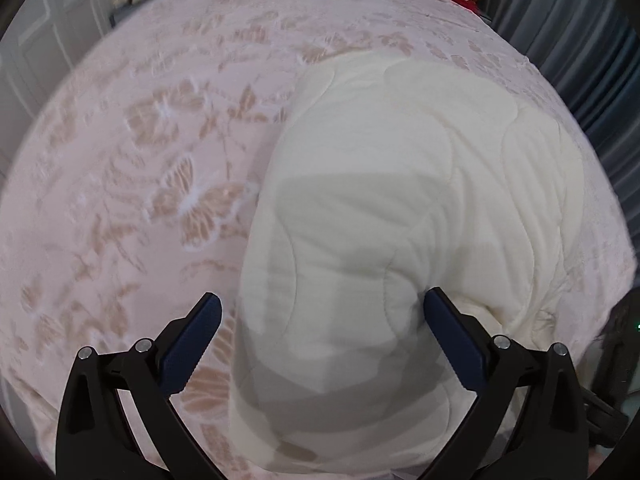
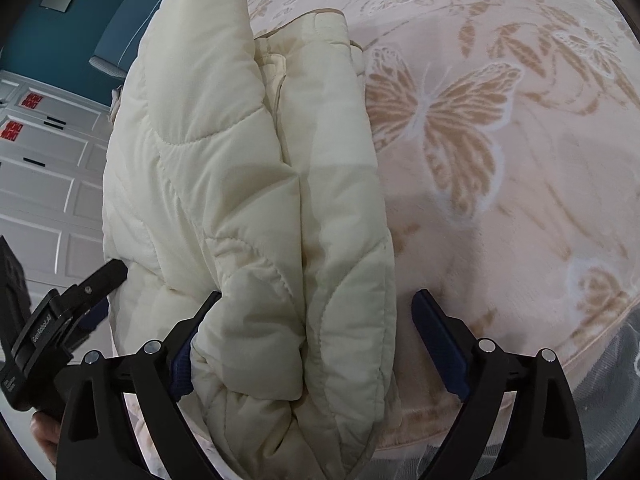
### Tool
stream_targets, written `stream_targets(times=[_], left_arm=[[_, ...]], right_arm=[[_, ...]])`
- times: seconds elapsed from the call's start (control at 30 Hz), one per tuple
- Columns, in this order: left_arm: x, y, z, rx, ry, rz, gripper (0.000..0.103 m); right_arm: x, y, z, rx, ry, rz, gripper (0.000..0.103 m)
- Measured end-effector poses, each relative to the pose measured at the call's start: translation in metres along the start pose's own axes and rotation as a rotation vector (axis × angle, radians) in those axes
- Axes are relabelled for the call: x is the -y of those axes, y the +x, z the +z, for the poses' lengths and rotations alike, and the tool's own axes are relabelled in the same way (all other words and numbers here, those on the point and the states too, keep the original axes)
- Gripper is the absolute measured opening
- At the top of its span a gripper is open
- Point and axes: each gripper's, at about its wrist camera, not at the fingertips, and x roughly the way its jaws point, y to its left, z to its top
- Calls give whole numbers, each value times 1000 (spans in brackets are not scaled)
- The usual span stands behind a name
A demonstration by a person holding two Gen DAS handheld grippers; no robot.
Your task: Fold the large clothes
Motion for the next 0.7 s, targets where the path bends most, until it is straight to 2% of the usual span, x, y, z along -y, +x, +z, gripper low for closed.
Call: stream_targets(times=[0.13, 0.27, 0.33, 0.37, 0.47, 0.5, 0.6, 0.67, 0.7], left_arm=[[-13, 17, 2, -55, -86, -85, 98], [-11, 31, 3, -38, -75, -87, 98], [-9, 34, 2, -24, -69, -85, 98], [-8, 34, 1, -17, -67, -82, 98], [-1, 27, 0, -25, -32, -85, 98], [2, 25, 0, -25, -14, -84, 97], [14, 7, -2, 2, 59, -62, 81], [20, -5, -3, 20, 94, -49, 70], [21, -10, -4, 27, 104, -47, 67]], right_arm=[[-7, 7, 5, -5, -8, -5, 91], [-9, 11, 9, -13, -15, -3, 90], [-10, 15, 14, -16, -19, 1, 86], [-12, 15, 15, -18, -21, 21, 76], [-18, 14, 18, -30, -11, 50, 67], [-20, 13, 19, -30, -14, 53, 62], [-27, 4, 18, -17, -25, 48, 50], [-35, -3, 17, 4, -45, 27, 45], [-40, -7, 16, 19, -59, 14, 43]])
